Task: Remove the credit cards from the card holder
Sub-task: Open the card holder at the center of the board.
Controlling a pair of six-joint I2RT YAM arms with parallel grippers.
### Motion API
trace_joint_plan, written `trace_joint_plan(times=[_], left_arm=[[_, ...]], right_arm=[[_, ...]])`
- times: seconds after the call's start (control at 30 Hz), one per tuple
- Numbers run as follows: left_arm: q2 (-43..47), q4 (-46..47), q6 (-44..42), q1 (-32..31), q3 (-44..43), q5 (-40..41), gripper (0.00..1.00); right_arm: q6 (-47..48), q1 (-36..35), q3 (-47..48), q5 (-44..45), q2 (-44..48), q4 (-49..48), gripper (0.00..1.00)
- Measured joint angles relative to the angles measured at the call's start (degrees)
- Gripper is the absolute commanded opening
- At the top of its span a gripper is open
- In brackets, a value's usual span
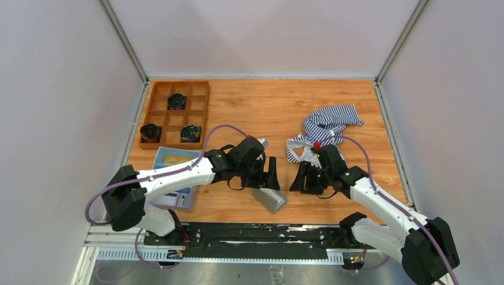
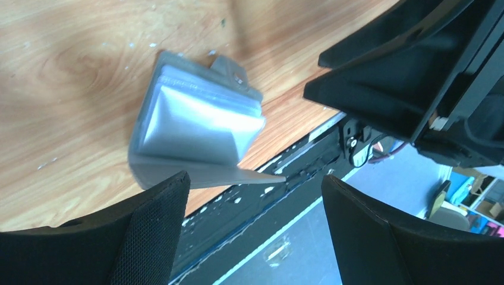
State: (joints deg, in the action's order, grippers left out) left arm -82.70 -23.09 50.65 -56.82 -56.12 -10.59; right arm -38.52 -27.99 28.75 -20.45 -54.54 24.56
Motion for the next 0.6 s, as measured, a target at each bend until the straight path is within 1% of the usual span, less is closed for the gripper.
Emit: trace_joint_plan(times=[0.1, 0.23, 0.33, 0.43, 0.6], left_arm=[[3.2, -2.1, -0.6, 0.0, 1.7, 0.7, 0.86], [8.0, -3.9, -0.6, 0.0, 4.4, 0.8, 0.86], [11.6, -3.2, 0.3, 0.0, 7.8, 0.7, 0.86], [13.2, -1.8, 1.7, 0.0, 11.8, 0.3, 0.86], [13.9, -1.4, 3.7, 0.0, 16.5, 0.4, 0.86]], right_arm=[[1.2, -0.8, 1.6, -1.6, -1.9, -1.5, 0.60], [3.4, -3.4, 4.0, -3.3, -6.8, -3.5, 0.63], [5.0, -6.4, 5.4, -5.3, -12.0, -5.2, 0.54], [5.6, -8.6, 5.6, -7.4, -16.0, -7.1, 0.47], [5.7, -10.3, 5.6, -10.2, -18.3, -9.4, 0.32]])
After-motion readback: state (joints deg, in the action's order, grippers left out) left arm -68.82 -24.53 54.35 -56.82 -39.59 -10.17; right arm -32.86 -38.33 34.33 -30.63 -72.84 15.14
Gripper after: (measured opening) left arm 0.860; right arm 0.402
